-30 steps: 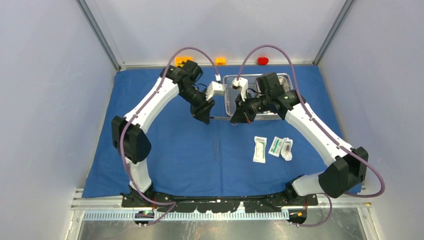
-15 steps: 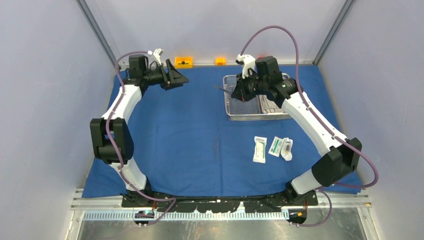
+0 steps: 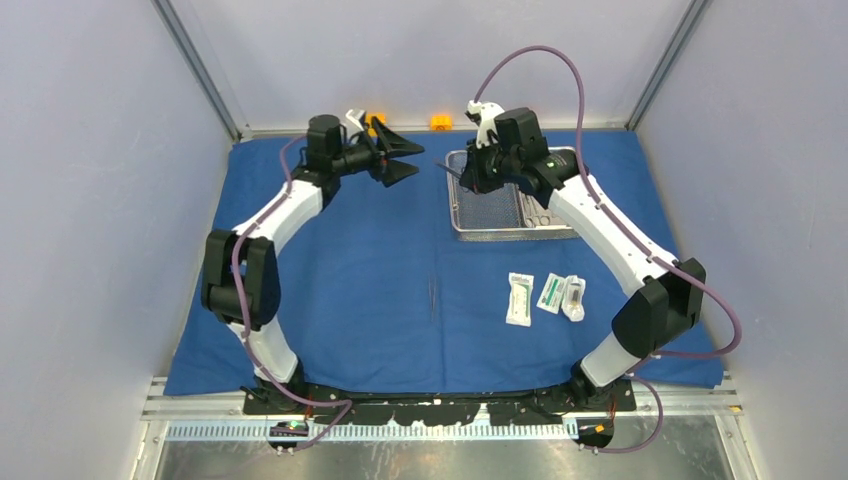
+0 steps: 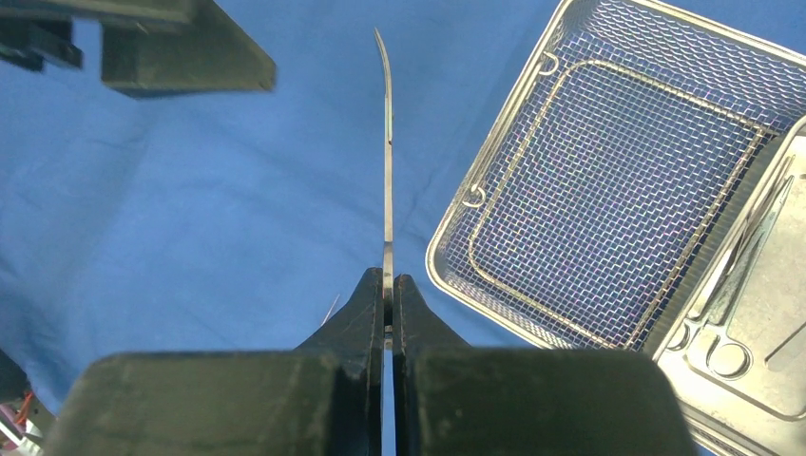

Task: Open and lay out the surgical kit
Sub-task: Place the medical item in the surgical kit.

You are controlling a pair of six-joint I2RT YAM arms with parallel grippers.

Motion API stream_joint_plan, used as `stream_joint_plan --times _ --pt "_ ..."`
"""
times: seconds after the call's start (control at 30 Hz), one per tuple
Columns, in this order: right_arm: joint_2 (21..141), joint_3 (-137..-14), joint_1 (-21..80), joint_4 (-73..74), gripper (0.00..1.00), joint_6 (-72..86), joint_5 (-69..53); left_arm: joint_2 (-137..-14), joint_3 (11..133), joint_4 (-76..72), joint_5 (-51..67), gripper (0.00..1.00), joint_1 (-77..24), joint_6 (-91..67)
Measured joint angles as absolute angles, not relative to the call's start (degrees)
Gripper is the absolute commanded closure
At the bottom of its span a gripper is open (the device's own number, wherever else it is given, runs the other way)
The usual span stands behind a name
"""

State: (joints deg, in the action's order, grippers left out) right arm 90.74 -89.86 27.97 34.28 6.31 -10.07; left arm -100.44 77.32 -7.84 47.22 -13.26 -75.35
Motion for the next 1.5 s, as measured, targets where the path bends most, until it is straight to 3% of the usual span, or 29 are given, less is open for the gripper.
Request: stream_joint_plan --times 0.77,1.5 --pt "91.1 -87.9 30.7 32.8 1.00 5.3 -3.4 -112.2 78.2 -15.7 43.3 0.54 -21.1 -94.0" --pt "93.0 -86.5 35.9 29.7 1.00 2.9 8.4 -113.4 78.7 -21.1 43.6 0.63 -22.1 -100.6"
